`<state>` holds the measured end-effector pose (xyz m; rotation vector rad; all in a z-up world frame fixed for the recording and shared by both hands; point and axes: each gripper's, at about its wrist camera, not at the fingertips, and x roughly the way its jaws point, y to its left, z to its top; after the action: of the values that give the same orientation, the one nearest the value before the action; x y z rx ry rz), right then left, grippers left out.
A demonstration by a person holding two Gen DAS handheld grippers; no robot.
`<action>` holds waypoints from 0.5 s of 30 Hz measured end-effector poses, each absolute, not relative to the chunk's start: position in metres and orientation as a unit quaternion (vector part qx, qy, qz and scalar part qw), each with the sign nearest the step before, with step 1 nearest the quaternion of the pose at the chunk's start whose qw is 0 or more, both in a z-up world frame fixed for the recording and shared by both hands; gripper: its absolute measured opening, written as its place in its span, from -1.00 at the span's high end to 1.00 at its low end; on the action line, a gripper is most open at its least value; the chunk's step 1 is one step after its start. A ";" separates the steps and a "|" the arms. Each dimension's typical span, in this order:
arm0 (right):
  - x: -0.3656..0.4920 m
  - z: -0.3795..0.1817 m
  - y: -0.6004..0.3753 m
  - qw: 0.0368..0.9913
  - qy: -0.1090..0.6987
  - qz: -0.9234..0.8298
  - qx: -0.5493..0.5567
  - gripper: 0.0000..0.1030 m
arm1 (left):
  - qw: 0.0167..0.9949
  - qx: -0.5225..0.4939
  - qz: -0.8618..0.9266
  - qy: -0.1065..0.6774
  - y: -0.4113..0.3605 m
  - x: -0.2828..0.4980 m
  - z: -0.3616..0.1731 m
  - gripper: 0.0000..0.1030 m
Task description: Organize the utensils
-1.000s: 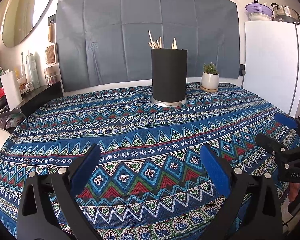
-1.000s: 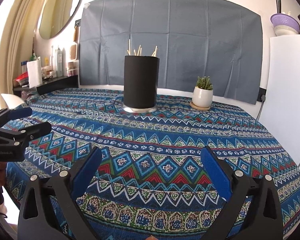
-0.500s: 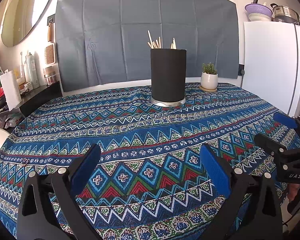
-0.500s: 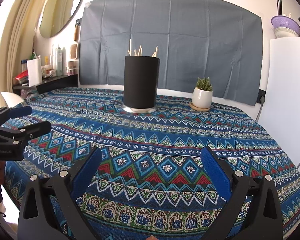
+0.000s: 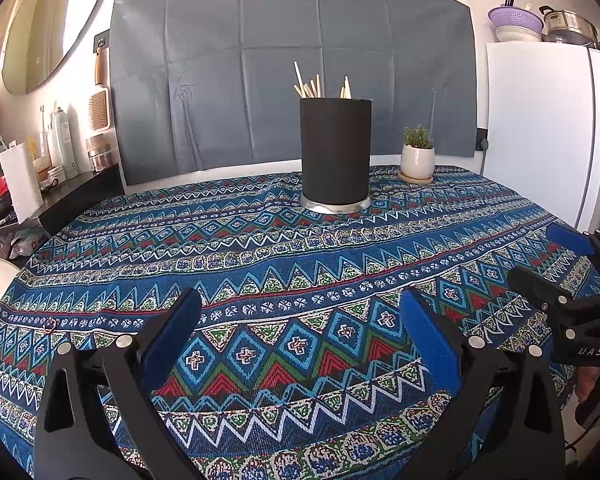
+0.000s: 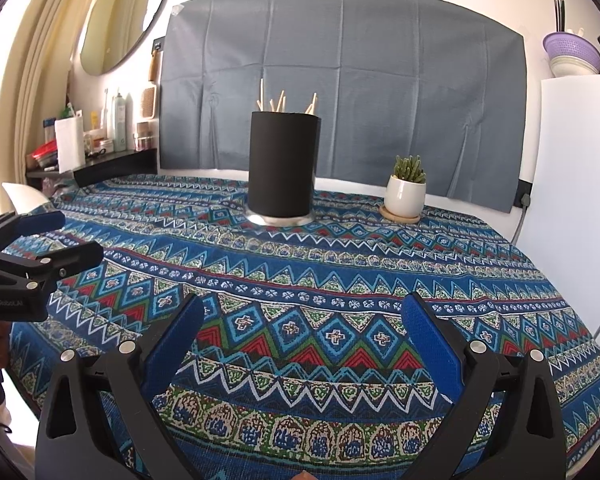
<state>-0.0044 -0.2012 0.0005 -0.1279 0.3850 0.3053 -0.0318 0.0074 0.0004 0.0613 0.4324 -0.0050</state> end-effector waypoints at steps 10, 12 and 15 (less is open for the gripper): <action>-0.006 0.000 -0.200 0.969 0.187 0.148 -0.067 -0.84 | 0.976 0.034 -0.001 0.214 0.006 -0.033 0.001 -0.89; -0.006 0.000 -0.200 0.969 0.187 0.149 -0.067 -0.84 | 0.976 0.034 -0.001 0.213 0.006 -0.033 0.001 -0.89; -0.006 0.000 -0.200 0.969 0.187 0.149 -0.066 -0.84 | 0.976 0.034 0.000 0.213 0.006 -0.033 0.001 -0.89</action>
<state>-0.0065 -0.2002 0.0005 -0.1342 0.3785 0.3006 -0.0332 0.0056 0.0008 0.0682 0.4295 -0.0007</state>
